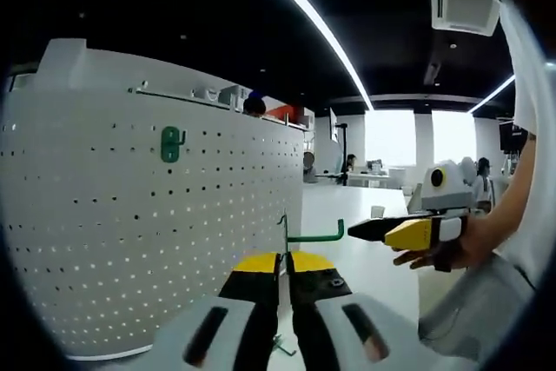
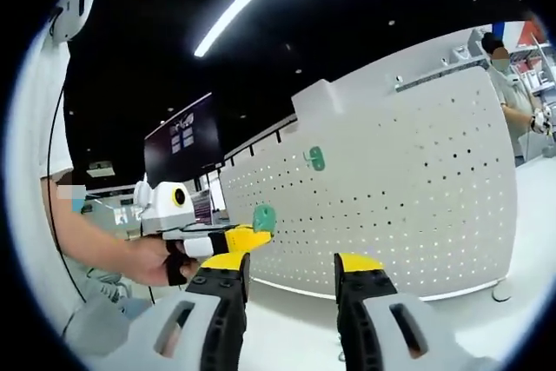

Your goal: Insert the hook assembly into the mounting plate slot until the hook locks in place.

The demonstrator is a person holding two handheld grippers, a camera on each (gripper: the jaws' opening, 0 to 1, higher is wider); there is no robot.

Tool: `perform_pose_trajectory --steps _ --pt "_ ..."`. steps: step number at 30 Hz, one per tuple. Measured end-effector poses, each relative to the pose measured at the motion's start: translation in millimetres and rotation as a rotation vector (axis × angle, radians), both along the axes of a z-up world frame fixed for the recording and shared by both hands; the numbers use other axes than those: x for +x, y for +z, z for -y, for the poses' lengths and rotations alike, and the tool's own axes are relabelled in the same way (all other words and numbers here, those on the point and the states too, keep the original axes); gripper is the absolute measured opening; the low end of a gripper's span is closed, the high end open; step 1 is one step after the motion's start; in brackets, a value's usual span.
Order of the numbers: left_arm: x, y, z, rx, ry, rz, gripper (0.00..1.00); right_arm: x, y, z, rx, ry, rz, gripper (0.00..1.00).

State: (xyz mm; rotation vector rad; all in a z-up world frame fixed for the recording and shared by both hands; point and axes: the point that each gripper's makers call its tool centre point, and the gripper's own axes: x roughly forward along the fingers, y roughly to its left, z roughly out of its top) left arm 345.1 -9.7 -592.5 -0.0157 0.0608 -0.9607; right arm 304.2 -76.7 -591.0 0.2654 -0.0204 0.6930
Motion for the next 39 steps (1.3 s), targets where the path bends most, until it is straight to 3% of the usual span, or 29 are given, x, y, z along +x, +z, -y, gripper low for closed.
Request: perform_pose_trajectory --steps 17,33,39 --pt "0.4 1.0 1 -0.004 0.011 0.001 0.03 15 18.6 -33 0.012 0.054 0.034 0.32" --pt "0.3 3.0 0 -0.016 0.018 0.002 0.03 27 21.9 -61 0.002 0.093 0.039 0.28" --pt "-0.3 3.9 0 -0.024 0.02 0.001 0.03 31 21.6 -65 -0.012 0.09 0.042 0.21"
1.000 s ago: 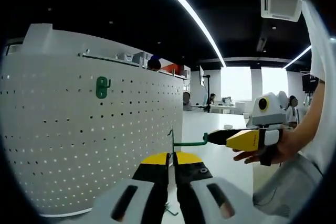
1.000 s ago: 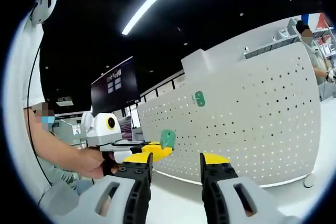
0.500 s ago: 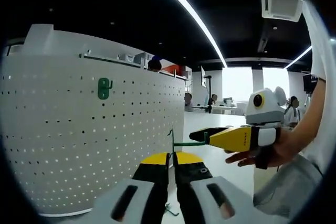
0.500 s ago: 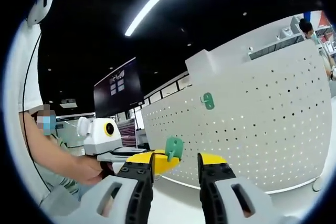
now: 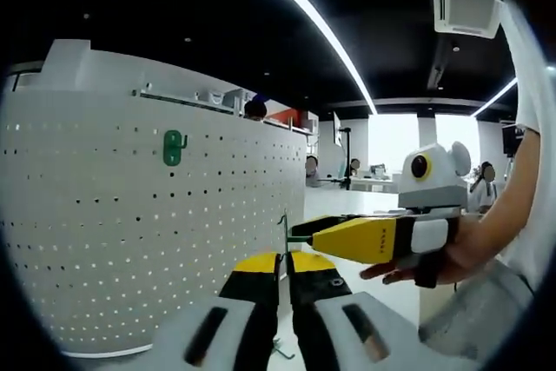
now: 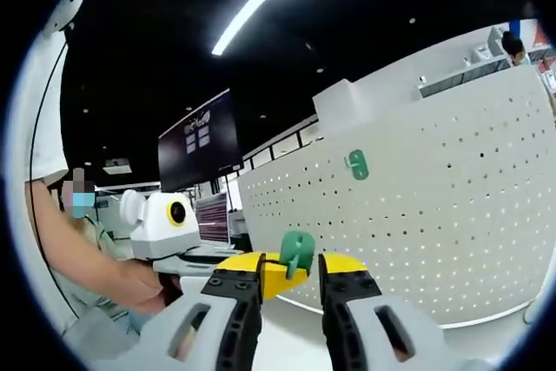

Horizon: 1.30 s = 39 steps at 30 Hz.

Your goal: Insert the hook assembly into the mounting plate slot until the hook locks in place.

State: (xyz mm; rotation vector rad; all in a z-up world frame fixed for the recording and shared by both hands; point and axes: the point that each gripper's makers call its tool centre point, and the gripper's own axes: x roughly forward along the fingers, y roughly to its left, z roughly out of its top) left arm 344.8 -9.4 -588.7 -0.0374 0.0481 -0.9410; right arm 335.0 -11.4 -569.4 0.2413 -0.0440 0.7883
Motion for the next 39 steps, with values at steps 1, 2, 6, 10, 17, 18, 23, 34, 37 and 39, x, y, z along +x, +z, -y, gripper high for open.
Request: perform_pose_trajectory --steps 1,2,6,10,17,18,23,34,37,39 --pt "-0.1 0.2 0.1 -0.001 0.0 0.0 0.03 0.2 -0.3 -0.2 0.001 0.002 -0.002 0.19" --pt "-0.2 0.3 0.2 -0.003 0.001 0.0 0.03 0.7 -0.7 -0.3 0.001 0.002 -0.002 0.17" --pt "-0.6 0.8 -0.3 -0.008 0.004 -0.001 0.03 2.8 -0.5 -1.4 0.002 -0.001 -0.002 0.11" --pt "0.6 1.8 -2.1 -0.008 0.015 0.007 0.03 3.5 -0.4 -1.9 -0.001 -0.007 -0.001 0.07" --pt "0.1 1.1 -1.5 -0.003 0.013 0.007 0.03 4.2 -0.7 -2.7 -0.004 -0.009 -0.001 0.04" --pt "0.1 0.8 -1.3 0.0 0.014 0.008 0.03 4.1 -0.8 -2.5 -0.007 -0.011 0.0 0.04" --pt "-0.6 0.6 -0.7 0.001 0.014 0.007 0.04 5.5 -2.4 -0.9 -0.014 -0.022 -0.001 0.02" --pt "-1.1 -0.5 -1.2 0.004 0.016 0.006 0.04 4.1 -2.5 -1.4 -0.018 -0.024 -0.005 0.01" --pt "-0.9 -2.0 -0.7 0.024 0.02 0.014 0.05 4.4 -3.7 -1.8 -0.027 -0.024 -0.007 0.01" --pt "0.0 -5.4 -0.4 0.044 0.021 0.009 0.09 4.8 -4.6 -1.4 -0.023 -0.026 -0.013 0.01"
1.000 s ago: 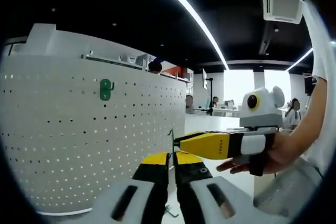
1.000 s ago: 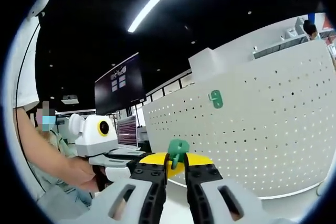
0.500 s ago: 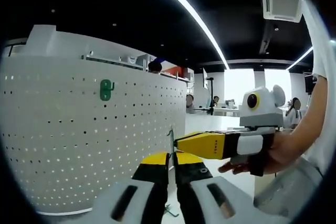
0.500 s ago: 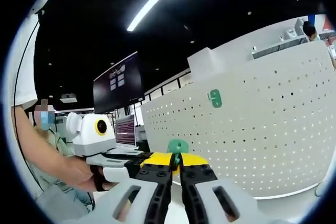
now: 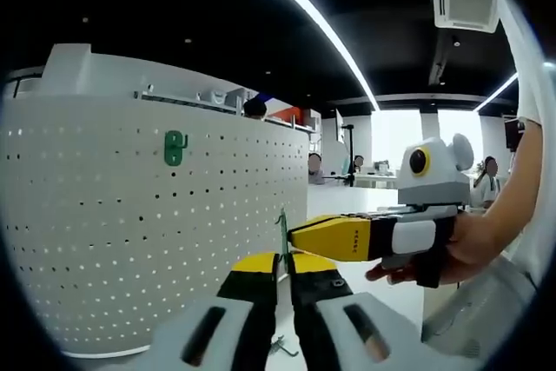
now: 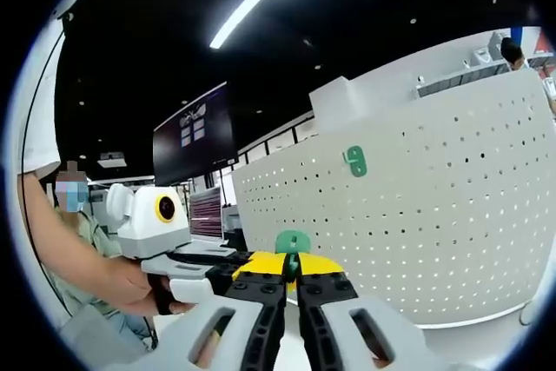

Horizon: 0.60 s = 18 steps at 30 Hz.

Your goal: Insert the hook assembly into the mounting plate slot until the hook locks in place.

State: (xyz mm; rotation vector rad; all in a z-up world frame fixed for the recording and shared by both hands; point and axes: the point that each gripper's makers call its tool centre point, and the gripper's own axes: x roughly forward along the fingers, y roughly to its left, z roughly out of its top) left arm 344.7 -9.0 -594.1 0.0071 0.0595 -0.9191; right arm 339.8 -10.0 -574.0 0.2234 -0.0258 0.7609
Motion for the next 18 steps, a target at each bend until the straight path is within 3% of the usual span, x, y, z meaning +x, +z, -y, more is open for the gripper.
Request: perform_pose_trajectory --steps 2,5,9,18 --pt "1.3 -2.4 0 0.014 0.007 0.004 0.23 1 -0.6 1 0.001 -0.001 -0.001 0.01" --pt "2.7 -6.9 -2 0.023 0.016 -0.012 0.29 1 -1.0 1 -0.006 -0.001 -0.001 0.01" --pt "6.2 -17.2 -3 0.043 0.04 -0.053 0.53 0 -2.9 0 0.001 0.005 -0.013 0.01" --pt "9.0 -13.3 -7 0.029 0.072 -0.006 0.8 -2 -5.5 1 0.006 0.007 -0.025 0.01"
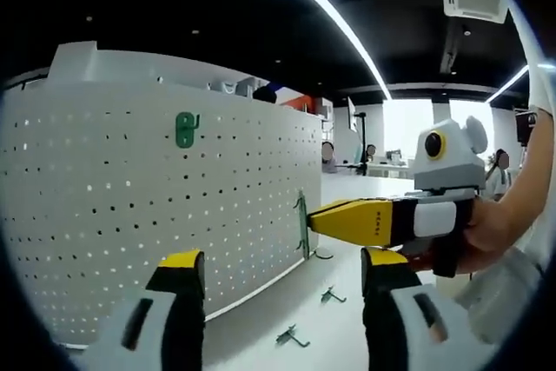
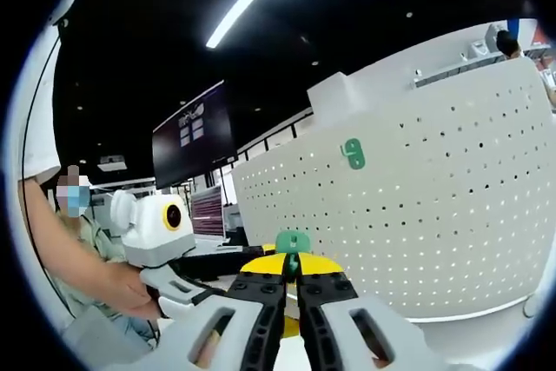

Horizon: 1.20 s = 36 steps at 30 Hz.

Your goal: Insert the hook assembly into the mounting plate slot until the hook locks in place.

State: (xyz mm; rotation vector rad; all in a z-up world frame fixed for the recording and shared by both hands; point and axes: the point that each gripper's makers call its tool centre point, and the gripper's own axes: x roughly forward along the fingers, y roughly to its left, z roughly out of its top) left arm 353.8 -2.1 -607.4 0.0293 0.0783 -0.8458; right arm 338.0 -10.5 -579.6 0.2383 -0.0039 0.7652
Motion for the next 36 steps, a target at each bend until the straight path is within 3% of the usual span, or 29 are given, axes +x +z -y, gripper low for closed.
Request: perform_pose_trajectory --steps 8,13,18,36 --pt "0.0 -0.9 0 0.004 0.004 -0.001 0.81 1 0.8 1 -0.013 -0.006 0.012 0.01" --pt "0.1 -1.5 -2 0.002 0.01 -0.005 0.8 8 5.4 10 -0.119 -0.071 0.084 0.01" --pt "0.4 -3.4 -5 0.001 0.018 -0.011 0.78 13 5.2 17 -0.18 -0.121 0.096 0.01" --pt "-3.5 -0.6 -24 -0.031 0.071 -0.003 0.74 55 24.7 42 -0.254 -0.266 0.078 0.01"
